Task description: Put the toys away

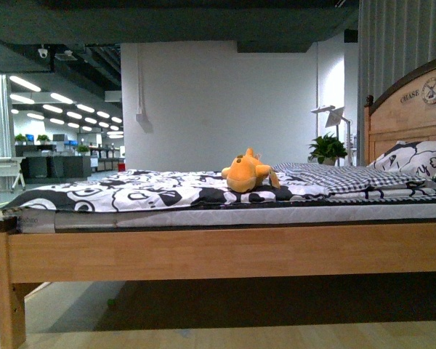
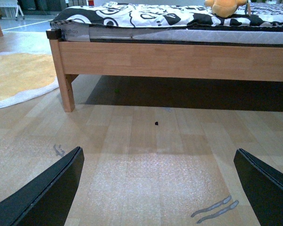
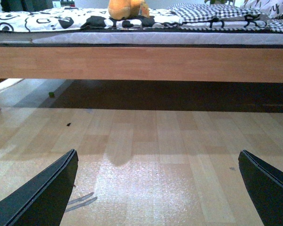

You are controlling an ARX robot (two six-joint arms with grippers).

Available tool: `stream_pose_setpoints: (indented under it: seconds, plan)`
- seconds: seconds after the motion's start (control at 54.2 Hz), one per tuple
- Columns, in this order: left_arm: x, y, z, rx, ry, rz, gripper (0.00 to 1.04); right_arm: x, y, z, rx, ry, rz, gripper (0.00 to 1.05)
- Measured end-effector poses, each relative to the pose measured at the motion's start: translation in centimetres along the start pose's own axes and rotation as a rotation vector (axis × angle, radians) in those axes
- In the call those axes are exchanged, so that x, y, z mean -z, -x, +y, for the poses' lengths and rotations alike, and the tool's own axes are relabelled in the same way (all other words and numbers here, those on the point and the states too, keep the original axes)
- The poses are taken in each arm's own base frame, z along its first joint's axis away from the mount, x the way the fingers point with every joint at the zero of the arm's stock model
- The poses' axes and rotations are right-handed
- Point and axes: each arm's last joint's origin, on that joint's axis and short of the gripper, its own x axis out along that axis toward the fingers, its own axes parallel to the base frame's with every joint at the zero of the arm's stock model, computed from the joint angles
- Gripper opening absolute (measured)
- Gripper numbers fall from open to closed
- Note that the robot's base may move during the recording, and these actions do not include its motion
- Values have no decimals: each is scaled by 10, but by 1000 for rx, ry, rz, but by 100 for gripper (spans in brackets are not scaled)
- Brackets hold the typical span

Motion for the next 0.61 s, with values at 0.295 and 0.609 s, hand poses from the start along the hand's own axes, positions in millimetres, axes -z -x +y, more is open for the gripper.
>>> stream_pose_setpoints:
  seconds: [0.295, 0.609]
  plan:
    - [0, 0, 0, 0, 0, 0, 99, 0, 0, 0, 0, 0, 0, 104]
    - [0, 0, 0, 0, 0, 0, 99, 0, 0, 0, 0, 0, 0, 104]
